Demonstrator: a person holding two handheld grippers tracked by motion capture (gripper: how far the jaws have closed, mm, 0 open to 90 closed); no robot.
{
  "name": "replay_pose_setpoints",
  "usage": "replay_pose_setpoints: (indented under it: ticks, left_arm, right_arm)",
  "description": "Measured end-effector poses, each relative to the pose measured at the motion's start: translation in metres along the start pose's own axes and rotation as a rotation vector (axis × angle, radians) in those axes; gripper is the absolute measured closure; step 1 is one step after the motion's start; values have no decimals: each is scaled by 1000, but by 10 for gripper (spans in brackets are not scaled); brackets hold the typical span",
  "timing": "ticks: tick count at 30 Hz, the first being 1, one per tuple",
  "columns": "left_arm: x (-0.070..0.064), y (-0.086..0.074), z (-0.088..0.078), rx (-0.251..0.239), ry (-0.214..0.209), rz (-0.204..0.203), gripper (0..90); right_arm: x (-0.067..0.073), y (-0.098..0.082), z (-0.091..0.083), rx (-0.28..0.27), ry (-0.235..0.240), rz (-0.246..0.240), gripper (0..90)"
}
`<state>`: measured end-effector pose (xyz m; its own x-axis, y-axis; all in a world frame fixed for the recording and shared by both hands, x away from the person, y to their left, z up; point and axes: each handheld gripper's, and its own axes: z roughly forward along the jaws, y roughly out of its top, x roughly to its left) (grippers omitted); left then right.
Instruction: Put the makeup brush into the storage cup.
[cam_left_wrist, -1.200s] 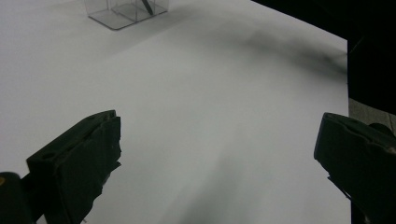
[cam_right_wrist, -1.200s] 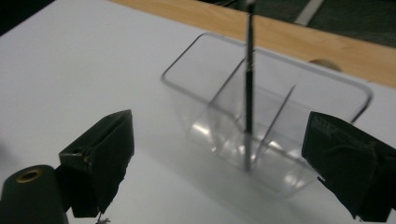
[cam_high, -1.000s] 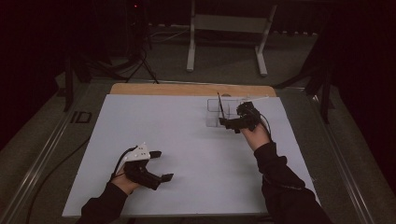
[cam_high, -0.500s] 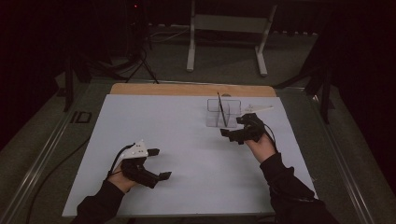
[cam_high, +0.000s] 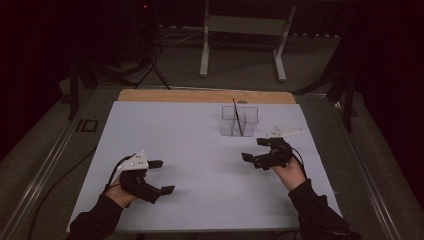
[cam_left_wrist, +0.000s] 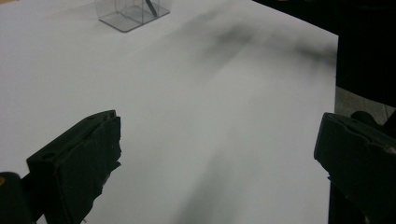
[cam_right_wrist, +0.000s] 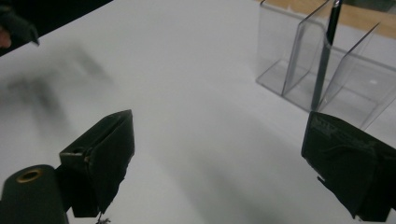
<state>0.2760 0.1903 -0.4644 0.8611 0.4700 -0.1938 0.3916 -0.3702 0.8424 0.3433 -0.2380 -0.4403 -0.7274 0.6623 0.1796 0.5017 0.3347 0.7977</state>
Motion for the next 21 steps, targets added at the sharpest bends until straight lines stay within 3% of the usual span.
replay_pose_setpoints:
  ticks: [4,16,21]
  left_arm:
    - [1,-2,-3,1,-10,9,19]
    - [0,-9,-13,4,-9,20,19]
    - [0,-15,-17,-1,-7,32,19]
  right_arm:
    - [4,-9,-5,-4,28,-31,97]
    - [12,-31,-13,-3,87,-62,97]
    - [12,-41,-18,-42,112,-82,97]
